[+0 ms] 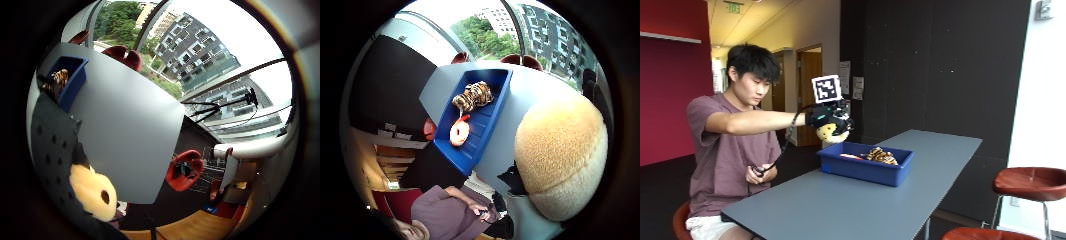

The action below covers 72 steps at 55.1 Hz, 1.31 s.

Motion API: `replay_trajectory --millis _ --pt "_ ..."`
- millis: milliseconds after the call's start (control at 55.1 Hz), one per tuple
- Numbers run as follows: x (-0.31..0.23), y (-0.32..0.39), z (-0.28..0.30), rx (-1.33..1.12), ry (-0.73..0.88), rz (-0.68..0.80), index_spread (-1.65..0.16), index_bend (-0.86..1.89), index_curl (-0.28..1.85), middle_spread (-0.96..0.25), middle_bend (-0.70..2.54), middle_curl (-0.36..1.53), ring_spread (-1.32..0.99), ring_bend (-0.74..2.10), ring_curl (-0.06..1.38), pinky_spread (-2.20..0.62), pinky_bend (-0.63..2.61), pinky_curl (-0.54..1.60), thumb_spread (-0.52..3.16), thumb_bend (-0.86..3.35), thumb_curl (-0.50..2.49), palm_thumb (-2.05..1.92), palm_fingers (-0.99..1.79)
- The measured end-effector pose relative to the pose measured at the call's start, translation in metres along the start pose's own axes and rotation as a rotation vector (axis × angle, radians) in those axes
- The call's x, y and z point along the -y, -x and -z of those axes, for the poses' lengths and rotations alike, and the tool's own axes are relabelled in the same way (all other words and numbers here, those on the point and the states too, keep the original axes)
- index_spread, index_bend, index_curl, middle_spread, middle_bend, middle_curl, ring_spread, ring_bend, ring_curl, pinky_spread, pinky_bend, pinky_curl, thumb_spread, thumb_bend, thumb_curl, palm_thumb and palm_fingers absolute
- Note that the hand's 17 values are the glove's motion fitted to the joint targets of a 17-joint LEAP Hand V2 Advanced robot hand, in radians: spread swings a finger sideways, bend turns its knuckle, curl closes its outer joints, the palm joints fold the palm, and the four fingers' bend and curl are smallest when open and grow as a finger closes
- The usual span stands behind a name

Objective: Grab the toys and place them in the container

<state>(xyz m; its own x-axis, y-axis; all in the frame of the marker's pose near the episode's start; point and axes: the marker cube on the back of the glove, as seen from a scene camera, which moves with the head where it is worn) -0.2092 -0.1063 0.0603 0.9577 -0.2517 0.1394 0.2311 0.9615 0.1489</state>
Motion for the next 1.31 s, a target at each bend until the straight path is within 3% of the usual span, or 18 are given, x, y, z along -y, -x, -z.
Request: replay_trajectory --millis 182,290,345,417,508,617,672,708,726,744,781,799,817,980,1053,1234,1307 --pt "0.028 0.092 0.009 -0.015 -0.013 0.117 -0.35 0.84 0.79 -0.19 1.18 0.79 -0.33 1.39 0.73 -0.31 1.14 0.58 0.53 -0.01 0.92 0.58 0.98" --pt "0.031 0.127 0.004 -0.044 -0.018 0.478 -0.36 0.82 0.83 -0.18 1.18 0.80 -0.33 1.41 0.72 -0.31 1.14 0.58 0.52 -0.01 0.95 0.58 0.96" --pt "0.037 0.155 0.001 -0.041 -0.015 0.426 -0.36 0.81 0.86 -0.18 1.18 0.81 -0.33 1.41 0.72 -0.31 1.15 0.59 0.52 -0.01 0.96 0.58 0.95" --pt "0.052 0.180 -0.005 -0.088 -0.012 0.172 -0.37 0.79 0.89 -0.19 1.17 0.80 -0.32 1.42 0.71 -0.31 1.15 0.59 0.51 -0.01 0.98 0.58 0.93" --pt "0.046 0.208 -0.012 -0.055 0.028 0.433 -0.37 0.76 0.92 -0.20 1.16 0.80 -0.32 1.42 0.71 -0.31 1.16 0.59 0.50 -0.01 1.00 0.58 0.92" --pt "0.046 0.224 -0.023 -0.028 0.111 0.422 -0.37 0.67 0.95 -0.22 1.10 0.79 -0.31 1.42 0.69 -0.31 1.17 0.59 0.51 -0.01 1.01 0.58 0.82" --pt "0.042 0.226 -0.035 -0.072 0.262 0.412 -0.37 0.55 0.94 -0.25 1.02 0.76 -0.31 1.42 0.68 -0.31 1.18 0.59 0.54 -0.02 1.00 0.56 0.67" --pt "0.038 0.225 -0.043 -0.099 0.405 0.416 -0.34 0.42 0.92 -0.26 0.86 0.72 -0.30 1.41 0.68 -0.29 1.20 0.59 0.71 -0.08 0.95 0.43 0.35" --pt "0.036 0.225 -0.046 -0.108 0.477 0.414 -0.33 0.30 0.89 -0.24 0.73 0.68 -0.28 1.33 0.66 -0.26 1.23 0.61 0.79 -0.12 0.90 0.32 -0.01" --pt "0.034 0.225 -0.050 -0.117 0.544 0.406 -0.33 0.40 0.94 -0.26 0.85 0.72 -0.29 1.43 0.70 -0.28 1.23 0.62 0.79 -0.05 0.92 0.38 0.34" --pt "0.032 0.228 -0.056 -0.126 0.635 0.364 -0.30 0.11 0.80 -0.16 0.51 0.61 -0.20 1.08 0.60 -0.17 1.30 0.61 0.89 -0.17 0.81 0.11 -0.61" --pt "0.031 0.231 -0.058 -0.126 0.658 0.335 -0.30 0.11 0.78 -0.17 0.50 0.60 -0.19 1.14 0.62 -0.16 1.29 0.59 0.93 -0.12 0.79 0.11 -0.37" --pt "0.031 0.233 -0.059 -0.127 0.669 0.309 -0.29 0.05 0.72 -0.12 0.42 0.56 -0.15 0.91 0.55 -0.13 1.28 0.57 0.93 -0.16 0.75 0.02 -0.67" --pt "0.035 0.213 -0.054 -0.073 0.528 0.337 -0.23 0.00 0.46 0.00 0.16 0.44 -0.02 0.49 0.37 -0.01 1.11 0.47 1.04 -0.08 0.58 -0.08 -0.49" --pt "0.038 0.205 -0.052 -0.102 0.484 0.221 -0.23 0.02 0.40 0.02 0.12 0.41 0.00 0.41 0.34 0.01 1.04 0.44 1.08 -0.07 0.53 -0.08 -0.43" --pt "0.026 0.199 -0.040 -0.044 0.439 0.398 -0.22 0.06 0.30 0.03 0.10 0.34 0.03 0.33 0.31 0.03 0.92 0.39 1.13 -0.06 0.43 -0.07 -0.34" --pt "0.026 0.189 -0.039 -0.065 0.424 0.355 -0.21 0.07 0.28 0.03 0.10 0.31 0.04 0.30 0.31 0.04 0.89 0.37 1.14 -0.06 0.40 -0.06 -0.32"
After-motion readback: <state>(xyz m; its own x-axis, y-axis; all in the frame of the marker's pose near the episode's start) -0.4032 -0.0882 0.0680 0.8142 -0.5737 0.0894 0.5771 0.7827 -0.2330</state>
